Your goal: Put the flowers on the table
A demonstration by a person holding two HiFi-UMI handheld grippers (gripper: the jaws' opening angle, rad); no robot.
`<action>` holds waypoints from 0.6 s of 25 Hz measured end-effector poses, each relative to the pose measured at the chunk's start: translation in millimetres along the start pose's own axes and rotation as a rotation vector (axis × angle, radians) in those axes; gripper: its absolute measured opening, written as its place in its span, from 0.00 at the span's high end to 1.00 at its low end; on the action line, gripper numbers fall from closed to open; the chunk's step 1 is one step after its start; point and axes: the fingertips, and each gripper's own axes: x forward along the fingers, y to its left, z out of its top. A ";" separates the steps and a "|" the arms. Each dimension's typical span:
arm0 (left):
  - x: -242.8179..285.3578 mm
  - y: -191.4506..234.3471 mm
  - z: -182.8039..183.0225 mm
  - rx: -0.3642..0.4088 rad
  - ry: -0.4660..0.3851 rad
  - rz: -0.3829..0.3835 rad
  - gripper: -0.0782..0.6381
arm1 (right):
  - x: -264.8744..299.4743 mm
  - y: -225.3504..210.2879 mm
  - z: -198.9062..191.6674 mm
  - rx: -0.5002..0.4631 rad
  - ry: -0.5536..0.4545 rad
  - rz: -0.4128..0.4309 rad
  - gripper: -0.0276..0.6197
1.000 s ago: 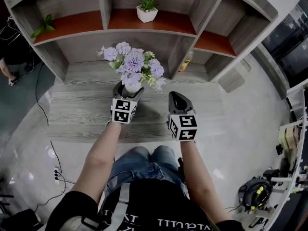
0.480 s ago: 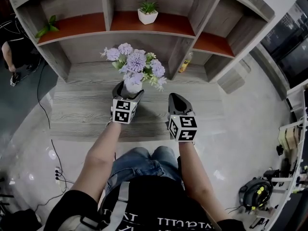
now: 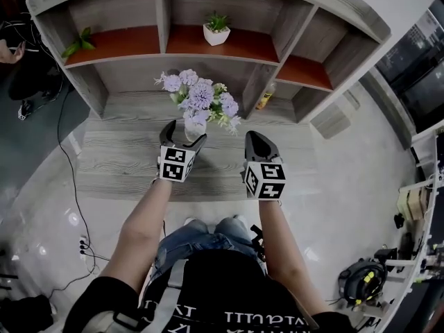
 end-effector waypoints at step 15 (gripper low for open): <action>-38.5 14.0 49.5 0.054 -0.009 -0.020 0.27 | -19.6 10.4 37.0 -0.023 0.002 0.023 0.93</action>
